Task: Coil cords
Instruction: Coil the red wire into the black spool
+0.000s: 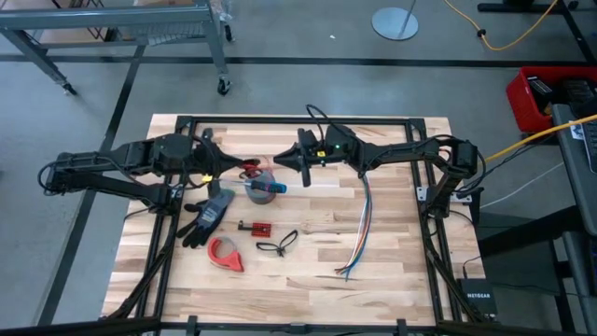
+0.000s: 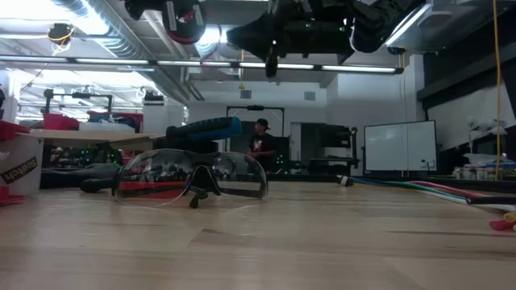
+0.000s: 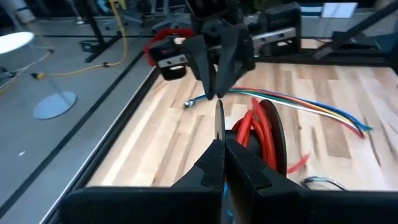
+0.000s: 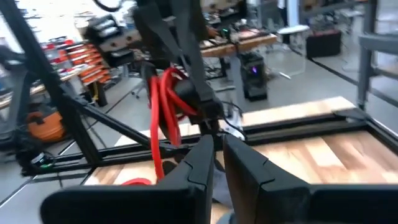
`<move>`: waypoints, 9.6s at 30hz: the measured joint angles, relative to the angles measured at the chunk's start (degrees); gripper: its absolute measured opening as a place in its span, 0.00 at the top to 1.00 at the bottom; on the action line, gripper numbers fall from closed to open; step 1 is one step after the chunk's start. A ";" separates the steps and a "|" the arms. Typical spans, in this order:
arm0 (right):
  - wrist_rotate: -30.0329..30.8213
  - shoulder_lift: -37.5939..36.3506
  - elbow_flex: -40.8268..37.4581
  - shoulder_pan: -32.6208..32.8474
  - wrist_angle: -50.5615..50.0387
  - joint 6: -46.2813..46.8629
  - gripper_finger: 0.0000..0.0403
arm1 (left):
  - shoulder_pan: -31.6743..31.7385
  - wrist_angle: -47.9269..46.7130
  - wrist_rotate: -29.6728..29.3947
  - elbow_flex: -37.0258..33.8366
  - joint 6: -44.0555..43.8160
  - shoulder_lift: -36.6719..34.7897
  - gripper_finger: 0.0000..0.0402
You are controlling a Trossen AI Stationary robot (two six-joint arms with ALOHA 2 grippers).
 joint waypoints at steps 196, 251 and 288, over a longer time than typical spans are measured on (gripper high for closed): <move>11.96 -0.19 12.26 -3.24 -24.06 -20.10 1.00 | 2.15 8.99 -1.46 -0.02 -24.84 30.13 0.67; 21.33 -2.06 12.31 -4.50 -13.42 -15.62 1.00 | 5.03 16.47 -11.71 0.02 -37.87 30.08 0.79; 13.41 -4.78 12.35 -4.44 -36.74 -14.31 1.00 | 6.54 4.71 -21.55 0.02 -30.57 20.38 1.00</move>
